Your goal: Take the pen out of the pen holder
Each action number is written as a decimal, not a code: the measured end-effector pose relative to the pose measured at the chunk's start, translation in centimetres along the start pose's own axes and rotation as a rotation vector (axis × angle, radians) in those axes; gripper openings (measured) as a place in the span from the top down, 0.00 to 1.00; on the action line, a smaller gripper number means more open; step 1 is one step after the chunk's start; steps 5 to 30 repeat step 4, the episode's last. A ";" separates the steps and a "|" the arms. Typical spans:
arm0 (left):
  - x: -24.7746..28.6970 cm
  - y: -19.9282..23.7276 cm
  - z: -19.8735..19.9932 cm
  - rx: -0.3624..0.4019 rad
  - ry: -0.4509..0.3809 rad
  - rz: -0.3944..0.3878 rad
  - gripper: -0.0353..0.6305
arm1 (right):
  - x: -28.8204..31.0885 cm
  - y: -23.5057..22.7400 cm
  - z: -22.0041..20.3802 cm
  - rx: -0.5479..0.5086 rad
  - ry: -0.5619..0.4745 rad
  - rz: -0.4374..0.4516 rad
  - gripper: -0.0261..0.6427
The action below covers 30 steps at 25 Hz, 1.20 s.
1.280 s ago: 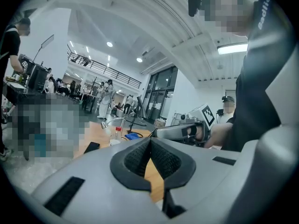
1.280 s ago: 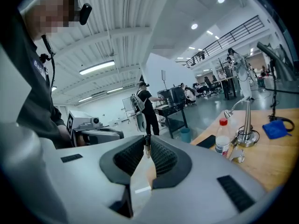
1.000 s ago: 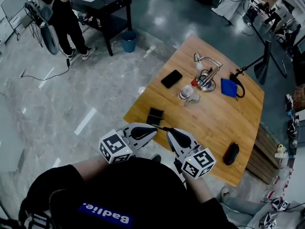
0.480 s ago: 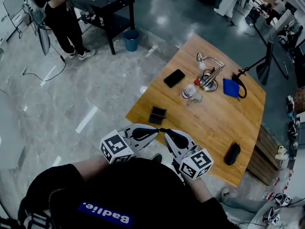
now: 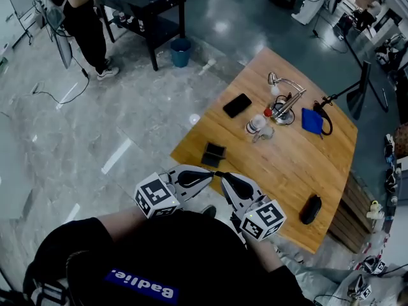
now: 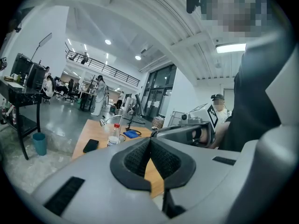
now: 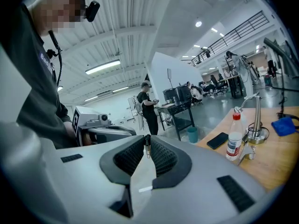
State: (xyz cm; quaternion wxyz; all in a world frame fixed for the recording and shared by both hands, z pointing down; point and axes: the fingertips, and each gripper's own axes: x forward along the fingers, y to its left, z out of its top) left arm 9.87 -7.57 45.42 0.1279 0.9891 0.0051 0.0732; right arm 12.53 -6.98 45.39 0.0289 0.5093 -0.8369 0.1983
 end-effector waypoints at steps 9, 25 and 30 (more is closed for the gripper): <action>-0.3 0.4 0.0 -0.015 0.000 0.010 0.93 | 0.4 0.0 0.0 0.009 0.002 0.001 0.89; -0.3 0.4 0.0 -0.015 0.000 0.010 0.93 | 0.4 0.0 0.0 0.009 0.002 0.001 0.89; -0.3 0.4 0.0 -0.015 0.000 0.010 0.93 | 0.4 0.0 0.0 0.009 0.002 0.001 0.89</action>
